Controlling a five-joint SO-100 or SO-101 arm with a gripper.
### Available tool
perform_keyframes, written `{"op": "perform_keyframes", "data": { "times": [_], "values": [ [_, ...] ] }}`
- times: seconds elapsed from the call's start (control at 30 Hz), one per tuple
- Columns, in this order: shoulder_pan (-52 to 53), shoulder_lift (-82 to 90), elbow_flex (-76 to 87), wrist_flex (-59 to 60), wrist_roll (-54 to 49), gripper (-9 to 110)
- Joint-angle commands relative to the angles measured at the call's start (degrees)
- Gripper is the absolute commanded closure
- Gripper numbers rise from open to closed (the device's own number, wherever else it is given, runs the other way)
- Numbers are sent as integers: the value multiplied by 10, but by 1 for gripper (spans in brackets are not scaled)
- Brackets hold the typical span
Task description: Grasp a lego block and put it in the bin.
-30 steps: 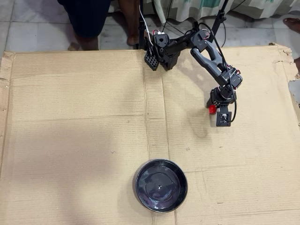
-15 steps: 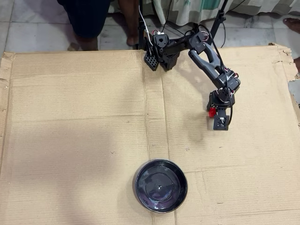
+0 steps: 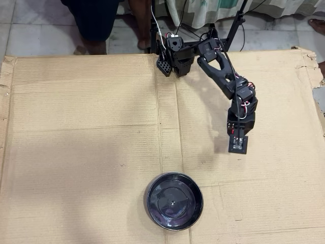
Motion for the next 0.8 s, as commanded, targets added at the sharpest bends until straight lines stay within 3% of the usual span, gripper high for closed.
{"op": "perform_keyframes", "data": {
  "times": [0.0,0.37,0.77],
  "values": [
    [30,6,-27,-48,-3,101],
    [130,-3,-23,-279,-3,101],
    [226,-62,-46,-432,-4,101]
  ]
}}
